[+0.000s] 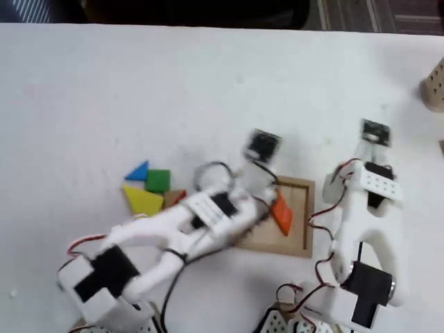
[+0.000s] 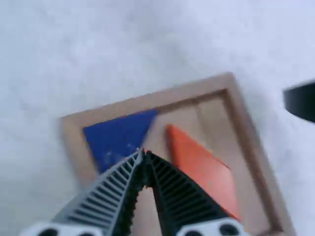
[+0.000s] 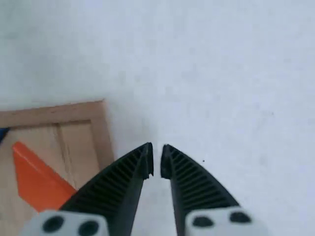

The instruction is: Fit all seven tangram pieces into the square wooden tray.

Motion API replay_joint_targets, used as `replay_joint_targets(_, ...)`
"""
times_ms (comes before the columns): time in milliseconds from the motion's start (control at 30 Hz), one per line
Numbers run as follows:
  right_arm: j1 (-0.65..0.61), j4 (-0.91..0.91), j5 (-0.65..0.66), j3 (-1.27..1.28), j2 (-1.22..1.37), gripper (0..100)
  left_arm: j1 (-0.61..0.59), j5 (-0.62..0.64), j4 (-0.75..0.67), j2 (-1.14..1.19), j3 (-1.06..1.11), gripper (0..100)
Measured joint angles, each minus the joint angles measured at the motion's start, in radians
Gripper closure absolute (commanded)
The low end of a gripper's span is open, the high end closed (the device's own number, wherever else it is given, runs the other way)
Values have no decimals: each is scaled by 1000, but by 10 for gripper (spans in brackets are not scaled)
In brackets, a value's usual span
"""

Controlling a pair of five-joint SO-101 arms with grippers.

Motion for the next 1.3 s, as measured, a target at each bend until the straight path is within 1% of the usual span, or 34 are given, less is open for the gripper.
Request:
replay_joint_targets(67, -38, 11, 25, 12, -32, 979, -117, 0, 48, -43, 0, 977)
replay_joint_targets(167, -86, 14, 28, 58, -94, 980, -299, 2, 92, -106, 0, 977)
replay_joint_targets(233, -130, 14, 34, 100, -146, 980, -391, 2, 117, -140, 0, 977)
replay_joint_targets(367, -262, -2, 35, 219, -236, 980, -505, 2, 150, -157, 0, 974)
replay_joint_targets(500, -328, -2, 37, 285, -285, 980, -591, 2, 150, -157, 0, 974)
replay_joint_targets(633, -376, -9, 40, 318, -292, 980, -621, 2, 150, -157, 0, 973)
replay_joint_targets(900, -548, -17, 43, 354, -324, 980, -624, 2, 141, -157, 0, 973)
replay_joint_targets(1000, -592, -8, 80, 361, -330, 980, -624, 2, 141, -157, 0, 973)
replay_joint_targets(1133, -598, 57, 115, 361, -379, 980, -624, 2, 141, -157, 0, 973)
replay_joint_targets(1267, -514, 69, 114, 370, -502, 980, -624, 2, 141, -157, 0, 973)
replay_joint_targets(1300, -485, 61, 97, 387, -532, 980, -624, 2, 141, -157, 0, 973)
